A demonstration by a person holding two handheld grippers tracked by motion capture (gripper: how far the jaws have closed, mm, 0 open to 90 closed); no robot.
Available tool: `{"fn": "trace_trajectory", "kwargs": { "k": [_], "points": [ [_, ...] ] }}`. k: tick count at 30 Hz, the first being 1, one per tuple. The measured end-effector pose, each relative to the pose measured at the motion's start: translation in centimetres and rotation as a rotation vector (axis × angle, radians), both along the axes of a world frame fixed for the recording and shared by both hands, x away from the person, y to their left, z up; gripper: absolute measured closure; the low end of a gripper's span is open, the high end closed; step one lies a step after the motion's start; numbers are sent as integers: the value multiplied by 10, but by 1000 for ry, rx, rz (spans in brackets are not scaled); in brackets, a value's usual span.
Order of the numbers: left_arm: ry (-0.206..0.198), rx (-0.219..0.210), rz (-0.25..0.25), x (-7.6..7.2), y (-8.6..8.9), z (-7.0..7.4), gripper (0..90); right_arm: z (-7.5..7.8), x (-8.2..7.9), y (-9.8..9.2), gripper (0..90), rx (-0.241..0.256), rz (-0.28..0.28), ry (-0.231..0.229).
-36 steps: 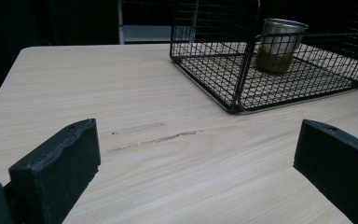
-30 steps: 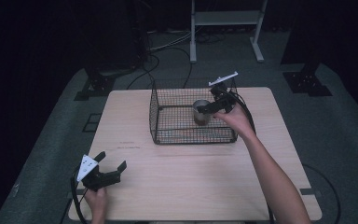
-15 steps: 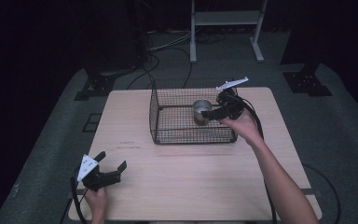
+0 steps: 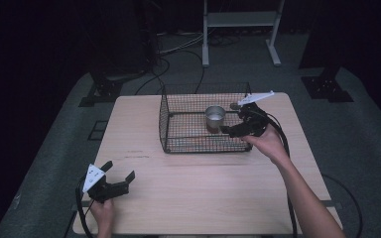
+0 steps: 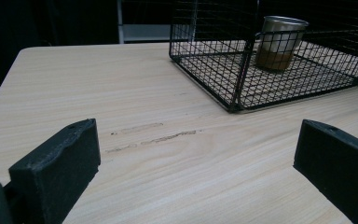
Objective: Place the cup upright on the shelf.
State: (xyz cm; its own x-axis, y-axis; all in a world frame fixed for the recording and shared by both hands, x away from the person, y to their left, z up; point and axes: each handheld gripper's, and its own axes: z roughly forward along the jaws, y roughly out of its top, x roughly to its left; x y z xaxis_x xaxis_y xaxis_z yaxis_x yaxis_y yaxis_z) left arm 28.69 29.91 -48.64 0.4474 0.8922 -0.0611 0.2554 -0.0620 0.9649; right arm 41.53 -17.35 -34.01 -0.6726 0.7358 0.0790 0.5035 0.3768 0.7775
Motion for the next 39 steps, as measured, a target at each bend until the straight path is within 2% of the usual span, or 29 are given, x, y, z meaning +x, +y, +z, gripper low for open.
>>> {"fn": "trace_trajectory", "kwargs": {
  "k": [2, 9, 13, 17, 21, 29, 39],
  "points": [
    [0, 1, 0, 0, 0, 0, 0, -2, -6, -2, 82, -5, 6, -10],
    [1, 1, 0, 0, 0, 0, 0, -11, -22, -11, 82, 1, 13, 5],
    [1, 1, 1, 0, 0, 0, 0, -14, -30, -17, 82, 8, 20, -1],
    [2, -2, 0, 0, -1, 0, 0, -16, -34, -21, 82, 5, 24, 2],
    [1, -5, 0, 0, -1, 0, 0, -19, -43, -30, 83, 29, 22, 0],
    [2, -2, 1, 0, -1, 0, 0, -27, -53, -41, 83, 43, 19, -3],
    [5, 4, 0, -1, -1, 0, 0, -39, -63, -50, 83, 40, 10, 7]
  ]
}}
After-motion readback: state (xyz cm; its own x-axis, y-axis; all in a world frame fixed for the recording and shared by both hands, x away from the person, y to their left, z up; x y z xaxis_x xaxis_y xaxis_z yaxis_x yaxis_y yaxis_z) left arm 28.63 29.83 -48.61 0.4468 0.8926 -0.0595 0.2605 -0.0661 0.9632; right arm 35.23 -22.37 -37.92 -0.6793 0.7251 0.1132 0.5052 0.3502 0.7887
